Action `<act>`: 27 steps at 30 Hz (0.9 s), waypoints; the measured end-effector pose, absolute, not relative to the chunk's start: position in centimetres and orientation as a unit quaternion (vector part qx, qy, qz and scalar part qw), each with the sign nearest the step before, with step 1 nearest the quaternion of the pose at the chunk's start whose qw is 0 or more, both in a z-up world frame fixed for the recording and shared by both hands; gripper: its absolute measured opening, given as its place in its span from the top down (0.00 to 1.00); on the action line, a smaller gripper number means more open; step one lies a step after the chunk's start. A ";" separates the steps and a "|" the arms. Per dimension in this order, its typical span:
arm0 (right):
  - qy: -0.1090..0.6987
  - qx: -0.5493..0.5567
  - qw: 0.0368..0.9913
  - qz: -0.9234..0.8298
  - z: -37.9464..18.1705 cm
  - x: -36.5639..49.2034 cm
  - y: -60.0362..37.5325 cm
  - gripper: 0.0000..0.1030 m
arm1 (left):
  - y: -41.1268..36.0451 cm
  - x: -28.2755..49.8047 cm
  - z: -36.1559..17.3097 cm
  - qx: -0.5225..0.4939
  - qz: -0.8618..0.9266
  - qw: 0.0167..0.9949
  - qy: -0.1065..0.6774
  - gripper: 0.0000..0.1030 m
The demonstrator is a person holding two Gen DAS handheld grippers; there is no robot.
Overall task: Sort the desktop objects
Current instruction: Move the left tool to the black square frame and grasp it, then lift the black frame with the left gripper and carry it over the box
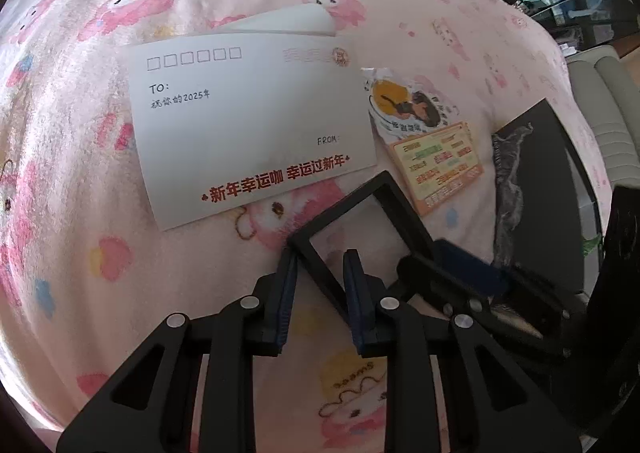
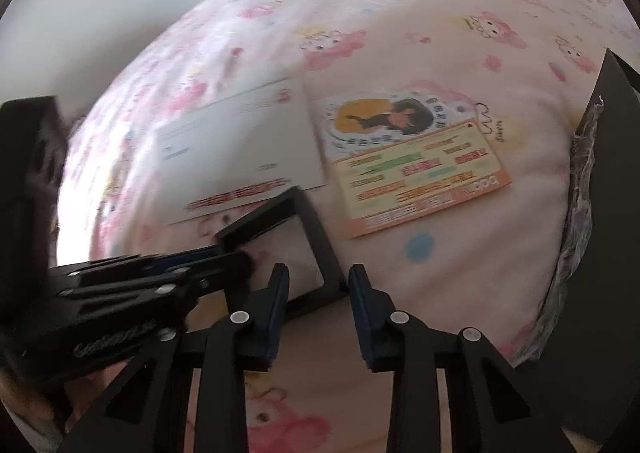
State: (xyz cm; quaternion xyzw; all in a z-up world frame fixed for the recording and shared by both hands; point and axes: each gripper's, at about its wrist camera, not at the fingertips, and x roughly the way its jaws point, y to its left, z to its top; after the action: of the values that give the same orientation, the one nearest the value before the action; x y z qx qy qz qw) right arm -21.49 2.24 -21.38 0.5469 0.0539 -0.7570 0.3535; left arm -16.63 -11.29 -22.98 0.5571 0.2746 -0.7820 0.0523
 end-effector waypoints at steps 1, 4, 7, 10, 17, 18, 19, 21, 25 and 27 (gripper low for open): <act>0.054 0.547 0.355 -0.756 -21.1 -21.0 2.4 0.72 | -11.3 -16.5 -22.9 0.556 -0.782 0.046 0.278 0.77; 0.063 0.549 0.358 -0.752 -20.1 -19.0 3.0 0.72 | -11.0 -16.1 -22.6 0.556 -0.780 0.027 0.287 0.76; 0.070 0.560 0.364 -0.741 -19.7 -16.6 4.1 0.72 | -9.8 -15.2 -22.1 0.562 -0.776 -0.002 0.287 0.75; 0.073 0.567 0.367 -0.734 -19.7 -14.3 5.7 0.72 | -8.0 -13.7 -22.4 0.567 -0.776 -0.014 0.276 0.75; 0.044 0.573 0.318 -0.754 -21.3 -14.7 7.8 0.72 | -5.3 -12.9 -22.4 0.575 -0.782 -0.016 0.241 0.75; 0.037 0.571 0.313 -0.758 -21.3 -14.9 7.9 0.72 | -5.4 -13.0 -22.8 0.581 -0.777 -0.011 0.241 0.75; 0.031 0.568 0.307 -0.763 -21.4 -15.1 7.9 0.72 | -5.5 -13.0 -23.1 0.584 -0.773 -0.005 0.246 0.73; 0.030 0.562 0.291 -0.774 -21.9 -15.0 7.8 0.71 | -5.5 -13.3 -23.6 0.592 -0.766 -0.004 0.250 0.72; 0.033 0.571 0.303 -0.762 -22.6 -14.9 7.1 0.70 | -4.5 -13.5 -23.5 0.597 -0.770 -0.013 0.225 0.70; 0.046 0.567 0.303 -0.764 -22.3 -14.6 7.0 0.70 | -4.1 -13.7 -23.5 0.594 -0.774 -0.021 0.218 0.70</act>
State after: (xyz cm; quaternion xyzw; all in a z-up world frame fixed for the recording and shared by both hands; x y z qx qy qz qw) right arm -14.60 7.01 -22.33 0.5674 0.0461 -0.7644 0.3028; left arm -13.71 -4.08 -23.49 0.5937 0.2183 -0.7742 -0.0205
